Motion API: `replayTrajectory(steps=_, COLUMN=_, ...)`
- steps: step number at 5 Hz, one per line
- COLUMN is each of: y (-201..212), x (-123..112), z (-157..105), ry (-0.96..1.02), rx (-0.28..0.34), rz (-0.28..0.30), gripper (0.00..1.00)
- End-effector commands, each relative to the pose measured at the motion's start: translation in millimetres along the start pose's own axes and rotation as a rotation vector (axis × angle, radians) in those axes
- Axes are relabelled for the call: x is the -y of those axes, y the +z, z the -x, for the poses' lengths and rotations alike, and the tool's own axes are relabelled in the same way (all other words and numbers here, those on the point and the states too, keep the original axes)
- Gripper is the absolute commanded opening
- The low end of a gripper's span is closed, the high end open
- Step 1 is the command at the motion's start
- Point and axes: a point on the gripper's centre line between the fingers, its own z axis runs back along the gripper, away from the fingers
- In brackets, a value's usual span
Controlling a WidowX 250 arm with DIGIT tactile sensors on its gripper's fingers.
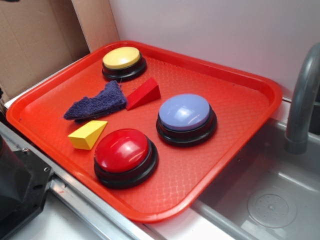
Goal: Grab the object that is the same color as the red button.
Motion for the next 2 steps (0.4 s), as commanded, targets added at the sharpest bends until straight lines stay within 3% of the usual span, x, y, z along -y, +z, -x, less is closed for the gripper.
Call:
replayTrajectory(steps=1, y=0, x=0, z=0, ry=0.000, rx=0.000, rz=0.000, gripper=1.00)
replayTrajectory(steps=2, y=-11, x=-6, z=-13, ry=-0.049, rx=-0.001, rz=0.010, gripper=1.00)
